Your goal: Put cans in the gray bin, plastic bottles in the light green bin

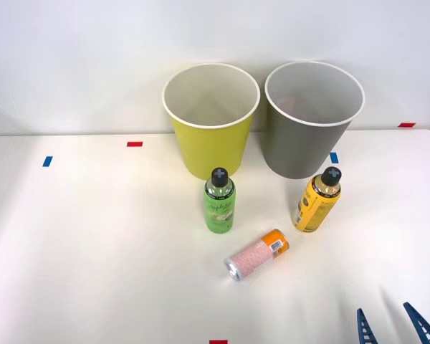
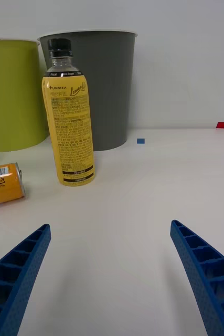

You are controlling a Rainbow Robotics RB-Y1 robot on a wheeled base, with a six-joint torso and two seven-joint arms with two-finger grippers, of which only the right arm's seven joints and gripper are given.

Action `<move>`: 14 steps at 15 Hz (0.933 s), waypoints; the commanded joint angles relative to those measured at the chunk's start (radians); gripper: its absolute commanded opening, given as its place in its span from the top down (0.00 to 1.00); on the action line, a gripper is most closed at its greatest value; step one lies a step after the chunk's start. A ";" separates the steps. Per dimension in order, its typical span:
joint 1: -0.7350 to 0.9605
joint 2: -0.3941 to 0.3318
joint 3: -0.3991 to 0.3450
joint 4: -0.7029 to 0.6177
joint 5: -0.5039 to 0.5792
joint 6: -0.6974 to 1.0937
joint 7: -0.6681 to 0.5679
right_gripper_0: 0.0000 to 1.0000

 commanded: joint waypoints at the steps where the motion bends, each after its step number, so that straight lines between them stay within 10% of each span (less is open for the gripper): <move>1: 0.000 0.000 0.000 0.000 0.000 0.000 0.000 0.22; 14: 0.000 0.000 0.000 0.000 0.000 0.000 0.000 0.22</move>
